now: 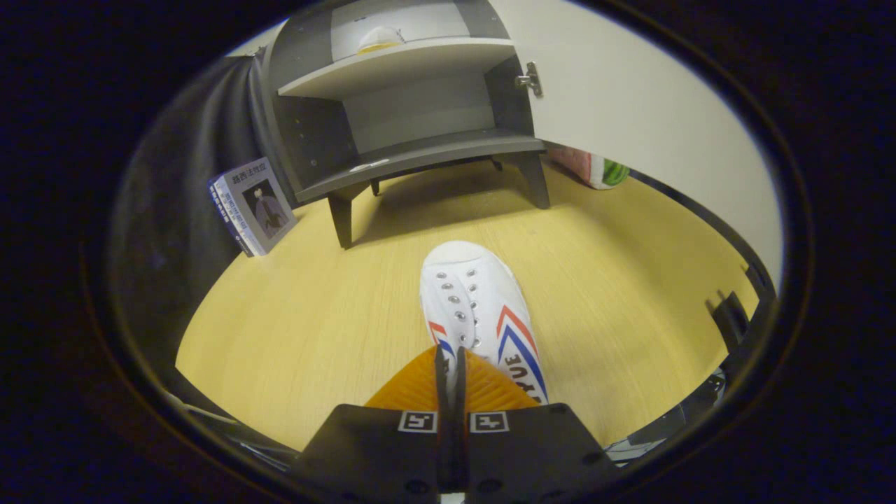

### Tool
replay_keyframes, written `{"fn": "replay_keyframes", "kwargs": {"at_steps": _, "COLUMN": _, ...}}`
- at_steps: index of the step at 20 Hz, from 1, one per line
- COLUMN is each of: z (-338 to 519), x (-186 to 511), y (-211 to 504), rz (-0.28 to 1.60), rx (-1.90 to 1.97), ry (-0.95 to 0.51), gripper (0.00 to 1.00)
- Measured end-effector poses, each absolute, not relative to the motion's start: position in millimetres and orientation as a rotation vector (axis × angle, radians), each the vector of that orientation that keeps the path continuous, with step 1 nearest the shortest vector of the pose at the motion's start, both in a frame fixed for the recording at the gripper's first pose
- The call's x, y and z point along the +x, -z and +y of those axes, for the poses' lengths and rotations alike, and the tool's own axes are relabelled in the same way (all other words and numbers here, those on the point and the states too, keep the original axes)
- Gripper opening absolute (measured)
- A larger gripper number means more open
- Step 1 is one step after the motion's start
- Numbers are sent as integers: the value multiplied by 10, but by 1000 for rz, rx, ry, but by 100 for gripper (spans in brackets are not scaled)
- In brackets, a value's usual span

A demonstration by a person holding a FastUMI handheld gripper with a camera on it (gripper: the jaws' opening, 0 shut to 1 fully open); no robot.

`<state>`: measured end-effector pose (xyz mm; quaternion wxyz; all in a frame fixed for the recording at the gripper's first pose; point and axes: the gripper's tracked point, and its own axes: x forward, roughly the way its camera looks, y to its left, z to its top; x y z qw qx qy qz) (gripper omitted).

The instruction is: Open the shoe cabinet door, grab the shoes and put them into the shoe cabinet, then close the shoe cabinet door.

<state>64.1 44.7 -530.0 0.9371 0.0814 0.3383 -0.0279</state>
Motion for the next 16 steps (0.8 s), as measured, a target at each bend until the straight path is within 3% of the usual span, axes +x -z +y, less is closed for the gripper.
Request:
{"fn": "replay_keyframes", "kwargs": {"at_steps": 8, "z": 407, "x": 739, "y": 4818, "rz": 595, "rx": 151, "ry": 42, "gripper": 2}}
{"fn": "replay_keyframes", "kwargs": {"at_steps": 11, "z": 442, "x": 617, "y": 5085, "rz": 674, "rx": 156, "ry": 22, "gripper": 3}}
{"fn": "replay_keyframes", "kwargs": {"at_steps": 16, "z": 446, "x": 606, "y": 5077, "rz": 653, "rx": 199, "ry": 43, "gripper": 3}}
